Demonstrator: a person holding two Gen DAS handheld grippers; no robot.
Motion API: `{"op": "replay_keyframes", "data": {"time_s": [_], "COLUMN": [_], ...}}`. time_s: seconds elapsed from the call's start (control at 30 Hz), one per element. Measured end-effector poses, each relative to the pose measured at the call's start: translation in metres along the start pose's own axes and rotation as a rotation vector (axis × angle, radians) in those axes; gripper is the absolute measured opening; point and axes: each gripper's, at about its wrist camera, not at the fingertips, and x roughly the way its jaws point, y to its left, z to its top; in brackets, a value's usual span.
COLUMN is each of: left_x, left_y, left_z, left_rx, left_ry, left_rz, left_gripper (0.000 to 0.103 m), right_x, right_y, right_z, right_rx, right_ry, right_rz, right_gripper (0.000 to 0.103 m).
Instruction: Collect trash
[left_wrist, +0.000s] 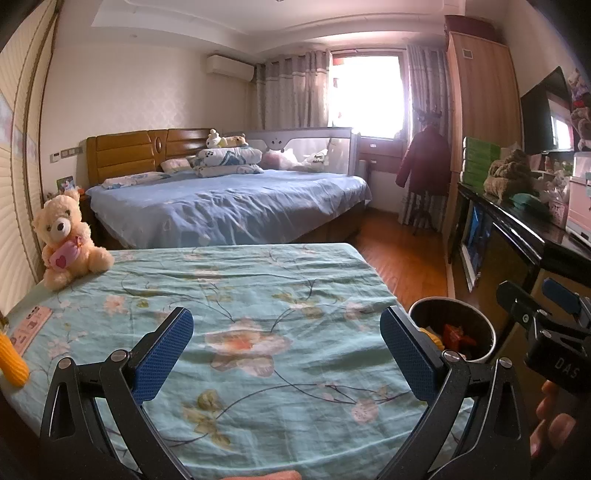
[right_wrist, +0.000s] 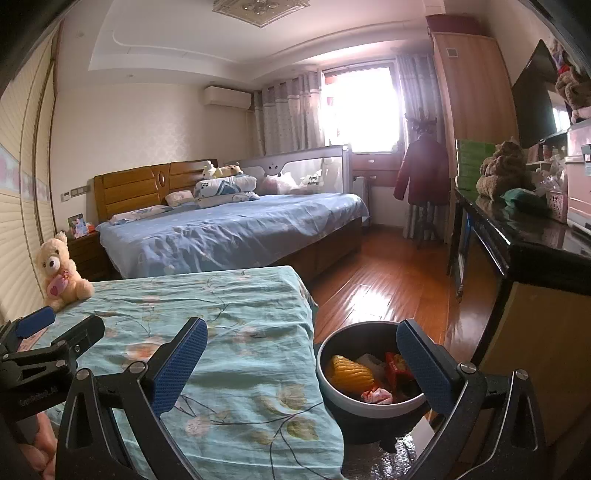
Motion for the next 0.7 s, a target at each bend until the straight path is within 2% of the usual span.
{"op": "replay_keyframes", "data": {"time_s": [0.7], "left_x": [-0.0015], "left_y": [-0.0011], "left_z": [0.0002], "left_rx": [0.002], "left_ry": [0.003], "left_rz": [-0.004], "left_gripper": [0.103], "right_x": [0.0], "right_y": [0.0014], "right_z": [0.0], "right_rx": [0.001], "right_ry": [0.0], "right_rz": [0.002], "right_gripper": [0.103]}}
